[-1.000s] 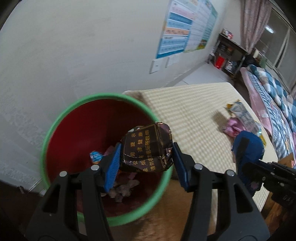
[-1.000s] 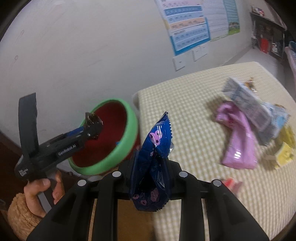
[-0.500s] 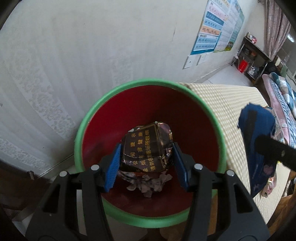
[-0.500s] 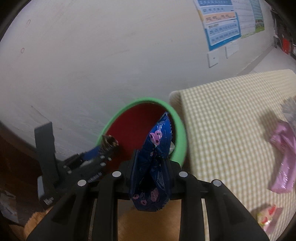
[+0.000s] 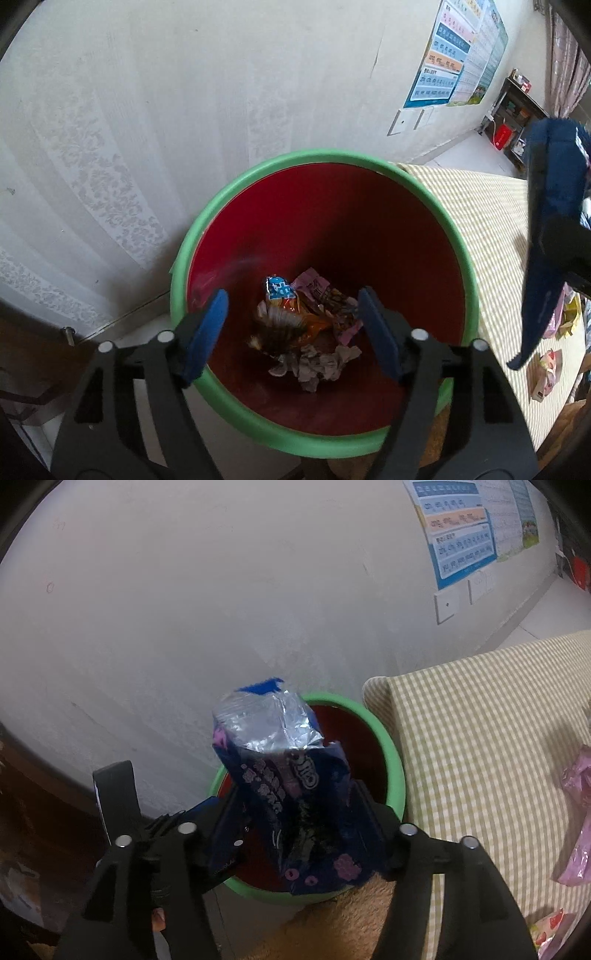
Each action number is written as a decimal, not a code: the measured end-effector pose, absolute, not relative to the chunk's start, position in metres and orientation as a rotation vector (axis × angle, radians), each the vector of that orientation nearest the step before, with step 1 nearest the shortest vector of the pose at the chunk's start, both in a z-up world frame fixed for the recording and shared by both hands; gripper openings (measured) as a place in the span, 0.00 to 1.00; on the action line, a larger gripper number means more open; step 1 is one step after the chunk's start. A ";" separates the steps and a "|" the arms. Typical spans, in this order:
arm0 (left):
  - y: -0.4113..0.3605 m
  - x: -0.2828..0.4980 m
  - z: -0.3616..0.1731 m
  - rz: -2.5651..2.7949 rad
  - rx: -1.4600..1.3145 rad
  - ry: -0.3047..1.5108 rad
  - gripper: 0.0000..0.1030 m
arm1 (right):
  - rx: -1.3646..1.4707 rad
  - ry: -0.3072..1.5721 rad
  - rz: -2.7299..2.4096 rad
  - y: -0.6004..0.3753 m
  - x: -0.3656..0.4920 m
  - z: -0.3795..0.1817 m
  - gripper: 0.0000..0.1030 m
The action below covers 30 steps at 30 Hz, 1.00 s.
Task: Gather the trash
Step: 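Move the blue Oreo wrapper over the bin and open the right tool, then grasp the strawberry-print wrapper with the right tool while the left tool grasps the pink bag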
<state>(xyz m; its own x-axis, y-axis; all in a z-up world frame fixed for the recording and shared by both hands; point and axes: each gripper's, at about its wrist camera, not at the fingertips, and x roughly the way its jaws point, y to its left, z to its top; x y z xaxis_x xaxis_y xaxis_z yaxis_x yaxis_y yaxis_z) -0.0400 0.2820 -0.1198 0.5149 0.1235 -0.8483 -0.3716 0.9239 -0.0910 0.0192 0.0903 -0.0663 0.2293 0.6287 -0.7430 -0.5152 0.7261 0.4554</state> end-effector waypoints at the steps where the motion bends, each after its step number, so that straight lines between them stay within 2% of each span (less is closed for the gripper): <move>1: 0.281 -0.040 -0.120 0.303 -0.276 0.988 0.74 | 0.134 1.088 0.793 0.089 0.019 -0.066 0.64; 3: 0.279 -0.038 -0.120 0.303 -0.275 0.988 0.76 | 0.153 1.097 0.789 0.085 0.019 -0.066 0.69; 11: 0.274 -0.038 -0.112 0.296 -0.251 0.980 0.76 | 0.192 1.080 0.754 0.056 0.017 -0.054 0.69; 17: 0.264 -0.036 -0.105 0.280 -0.237 0.971 0.76 | 0.116 1.063 0.592 -0.020 0.011 -0.044 0.69; 19: 0.257 -0.033 -0.105 0.267 -0.231 0.972 0.76 | 0.068 1.082 0.479 -0.057 0.009 -0.048 0.69; 22: 0.242 -0.029 -0.105 0.240 -0.212 0.980 0.76 | 0.028 1.133 0.329 -0.113 0.001 -0.062 0.77; 25: 0.212 -0.021 -0.107 0.183 -0.163 0.998 0.76 | 0.113 1.192 0.230 -0.158 -0.011 -0.086 0.77; 30: 0.170 -0.013 -0.101 0.108 -0.078 1.000 0.76 | 0.203 1.216 0.319 -0.158 -0.021 -0.099 0.76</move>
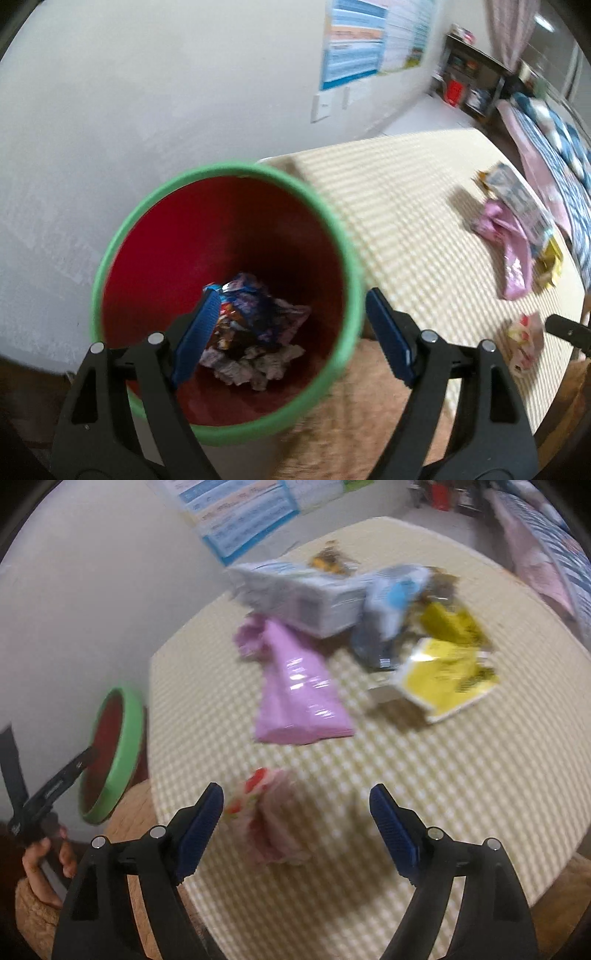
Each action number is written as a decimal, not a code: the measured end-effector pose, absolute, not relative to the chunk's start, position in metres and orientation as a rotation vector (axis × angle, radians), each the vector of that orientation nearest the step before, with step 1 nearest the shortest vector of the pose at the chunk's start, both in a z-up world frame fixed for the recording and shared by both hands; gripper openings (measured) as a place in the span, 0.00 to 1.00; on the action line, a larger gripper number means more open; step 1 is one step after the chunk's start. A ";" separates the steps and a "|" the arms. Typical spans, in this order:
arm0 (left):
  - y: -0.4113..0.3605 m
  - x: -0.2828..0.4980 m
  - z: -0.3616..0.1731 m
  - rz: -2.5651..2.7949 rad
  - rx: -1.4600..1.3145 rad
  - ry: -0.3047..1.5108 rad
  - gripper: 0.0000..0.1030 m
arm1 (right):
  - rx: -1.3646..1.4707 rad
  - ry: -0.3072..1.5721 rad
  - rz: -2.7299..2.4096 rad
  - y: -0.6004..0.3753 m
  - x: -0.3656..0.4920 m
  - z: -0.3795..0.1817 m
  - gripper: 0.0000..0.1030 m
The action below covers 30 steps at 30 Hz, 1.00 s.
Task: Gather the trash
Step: 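Grasp the strawberry-print wrapper with the right tool while the left tool grasps the pink bag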
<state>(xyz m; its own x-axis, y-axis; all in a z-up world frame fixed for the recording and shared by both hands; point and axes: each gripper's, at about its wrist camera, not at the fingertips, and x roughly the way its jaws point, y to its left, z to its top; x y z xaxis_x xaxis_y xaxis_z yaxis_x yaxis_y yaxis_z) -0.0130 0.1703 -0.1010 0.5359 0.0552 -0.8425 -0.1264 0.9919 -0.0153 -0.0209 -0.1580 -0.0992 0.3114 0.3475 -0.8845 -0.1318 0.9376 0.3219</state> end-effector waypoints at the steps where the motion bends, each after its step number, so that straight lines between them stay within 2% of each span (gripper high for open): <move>1: 0.161 -0.012 -0.099 0.095 -0.061 1.000 0.76 | 0.188 1.221 0.340 -0.152 -0.021 -0.099 0.76; 3: 0.148 -0.010 -0.097 0.076 -0.042 1.002 0.76 | 0.143 1.258 0.372 -0.140 -0.022 -0.107 0.75; 4: 0.140 -0.009 -0.095 0.065 -0.030 1.002 0.76 | 0.128 1.278 0.379 -0.136 -0.024 -0.111 0.61; 5: 0.136 -0.009 -0.094 0.057 -0.025 1.003 0.76 | 0.118 1.307 0.390 -0.133 -0.025 -0.117 0.39; 6: 0.129 -0.007 -0.092 0.042 -0.023 1.004 0.76 | 0.129 1.318 0.405 -0.132 -0.027 -0.117 0.31; 17: 0.011 0.037 -0.098 -0.202 0.024 1.032 0.76 | 0.288 1.062 0.281 -0.204 -0.025 -0.047 0.33; 27: -0.061 0.083 -0.133 -0.293 -0.008 1.128 0.75 | 0.366 1.034 0.231 -0.243 -0.028 -0.044 0.35; 30: -0.071 0.088 -0.145 -0.288 0.034 1.163 0.61 | 0.364 1.041 0.244 -0.238 -0.021 -0.049 0.35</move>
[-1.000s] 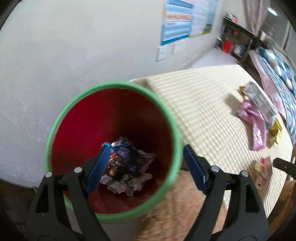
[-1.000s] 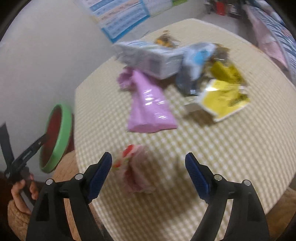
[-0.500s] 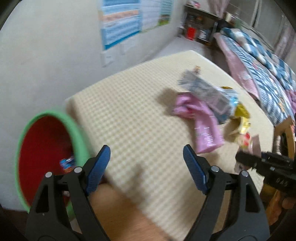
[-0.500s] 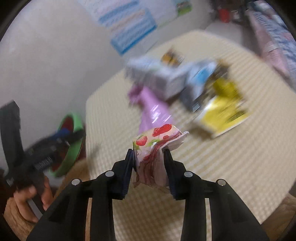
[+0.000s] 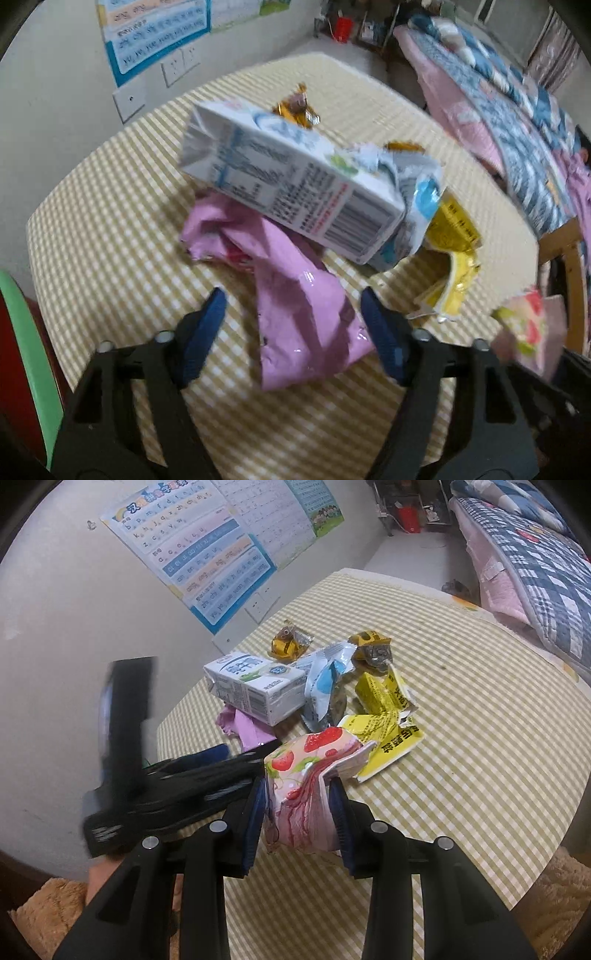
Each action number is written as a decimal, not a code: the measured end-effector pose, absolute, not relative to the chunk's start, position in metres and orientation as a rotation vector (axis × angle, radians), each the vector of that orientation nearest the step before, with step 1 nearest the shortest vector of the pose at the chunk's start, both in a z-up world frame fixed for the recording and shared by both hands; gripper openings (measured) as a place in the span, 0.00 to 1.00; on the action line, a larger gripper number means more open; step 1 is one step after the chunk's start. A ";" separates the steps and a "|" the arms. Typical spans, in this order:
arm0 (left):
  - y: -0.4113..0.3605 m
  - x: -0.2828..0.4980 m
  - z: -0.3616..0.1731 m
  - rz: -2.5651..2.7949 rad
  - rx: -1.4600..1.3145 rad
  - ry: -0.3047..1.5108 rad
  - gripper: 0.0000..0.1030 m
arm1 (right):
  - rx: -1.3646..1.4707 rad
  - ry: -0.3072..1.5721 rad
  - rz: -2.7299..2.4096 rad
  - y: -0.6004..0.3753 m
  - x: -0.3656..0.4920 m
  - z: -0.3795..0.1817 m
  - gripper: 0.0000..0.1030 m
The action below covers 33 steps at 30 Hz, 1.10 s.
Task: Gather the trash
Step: 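Grasp the strawberry-print wrapper with the right tool while the left tool grasps the pink bag, then carry the pink bag toward the green bin with the left tool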
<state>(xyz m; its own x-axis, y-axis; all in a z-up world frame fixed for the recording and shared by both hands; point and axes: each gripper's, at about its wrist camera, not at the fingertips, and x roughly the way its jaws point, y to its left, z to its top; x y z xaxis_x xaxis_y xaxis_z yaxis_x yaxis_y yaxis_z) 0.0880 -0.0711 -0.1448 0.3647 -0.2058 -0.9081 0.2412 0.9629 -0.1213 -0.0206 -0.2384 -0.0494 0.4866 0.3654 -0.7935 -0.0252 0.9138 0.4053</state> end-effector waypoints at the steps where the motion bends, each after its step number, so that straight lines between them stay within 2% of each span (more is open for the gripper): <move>1: -0.072 0.088 -0.147 -0.289 0.033 1.173 0.55 | 0.361 1.045 0.247 -0.235 -0.021 -0.050 0.35; 2: -0.071 0.088 -0.150 -0.290 0.019 1.183 0.48 | 0.358 1.049 0.250 -0.227 -0.012 -0.055 0.35; 10: -0.048 0.075 -0.140 -0.293 0.001 1.177 0.39 | 0.355 1.052 0.271 -0.224 -0.012 -0.056 0.35; 33: -0.010 0.045 -0.135 -0.237 -0.020 1.162 0.38 | 0.332 1.080 0.311 -0.209 -0.013 -0.064 0.35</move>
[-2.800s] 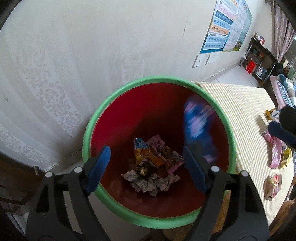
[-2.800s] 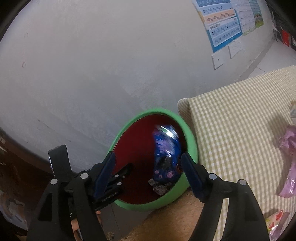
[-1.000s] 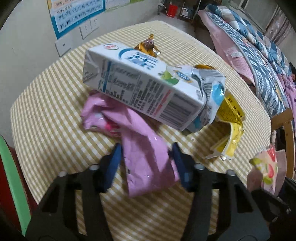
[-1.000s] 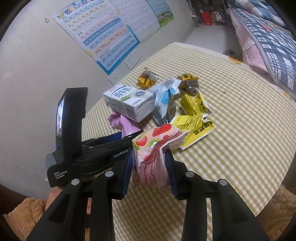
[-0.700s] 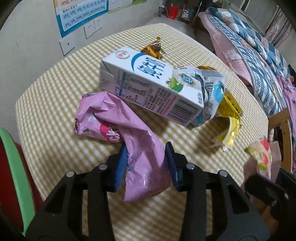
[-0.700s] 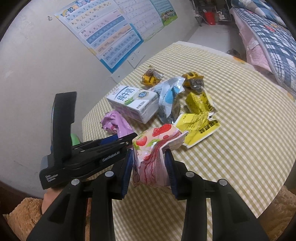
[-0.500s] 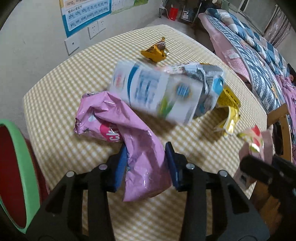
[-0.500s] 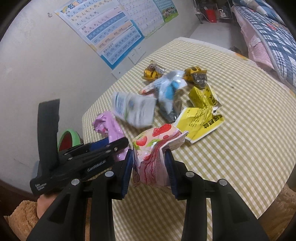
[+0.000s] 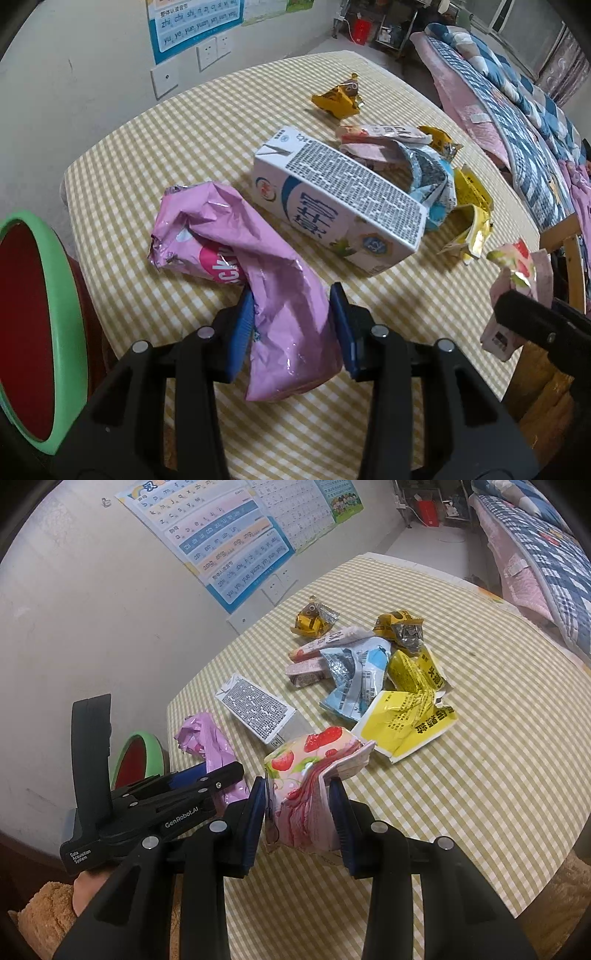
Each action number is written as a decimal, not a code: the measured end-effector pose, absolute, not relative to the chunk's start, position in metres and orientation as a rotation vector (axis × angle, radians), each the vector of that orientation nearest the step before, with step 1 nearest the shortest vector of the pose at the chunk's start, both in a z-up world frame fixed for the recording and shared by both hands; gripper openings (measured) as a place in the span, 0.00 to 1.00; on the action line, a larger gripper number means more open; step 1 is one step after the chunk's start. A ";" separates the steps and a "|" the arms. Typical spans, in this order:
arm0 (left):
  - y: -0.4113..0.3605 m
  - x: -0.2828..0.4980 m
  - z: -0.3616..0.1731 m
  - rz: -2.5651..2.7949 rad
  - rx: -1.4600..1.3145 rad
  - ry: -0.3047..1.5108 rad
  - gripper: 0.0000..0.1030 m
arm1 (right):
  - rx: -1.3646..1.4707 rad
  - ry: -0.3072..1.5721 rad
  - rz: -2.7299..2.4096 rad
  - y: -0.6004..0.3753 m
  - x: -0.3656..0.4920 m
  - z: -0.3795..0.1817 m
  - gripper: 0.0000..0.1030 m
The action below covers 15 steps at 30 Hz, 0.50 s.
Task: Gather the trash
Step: 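Carry the pink bag toward the green bin with the left tool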
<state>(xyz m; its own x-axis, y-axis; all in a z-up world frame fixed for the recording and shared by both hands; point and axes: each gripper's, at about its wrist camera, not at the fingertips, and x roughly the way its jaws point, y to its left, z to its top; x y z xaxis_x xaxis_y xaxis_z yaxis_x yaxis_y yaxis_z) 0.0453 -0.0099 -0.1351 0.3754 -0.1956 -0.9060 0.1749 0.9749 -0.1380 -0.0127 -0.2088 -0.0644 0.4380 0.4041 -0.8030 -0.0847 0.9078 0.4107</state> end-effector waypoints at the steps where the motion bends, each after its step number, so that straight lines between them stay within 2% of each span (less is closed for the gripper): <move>1: -0.009 0.045 -0.135 -0.235 -0.023 1.163 0.38 | 0.332 1.079 0.313 -0.209 -0.013 -0.064 0.35; 15: 0.013 0.041 -0.122 -0.206 -0.063 1.139 0.38 | 0.324 1.098 0.323 -0.207 -0.013 -0.070 0.35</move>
<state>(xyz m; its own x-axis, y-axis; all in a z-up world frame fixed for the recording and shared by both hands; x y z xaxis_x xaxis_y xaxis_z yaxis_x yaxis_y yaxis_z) 0.0407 0.0133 -0.1217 0.4018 -0.1950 -0.8947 0.1307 0.9793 -0.1547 -0.0126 -0.2071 -0.0700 0.4185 0.4098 -0.8105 -0.0938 0.9071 0.4103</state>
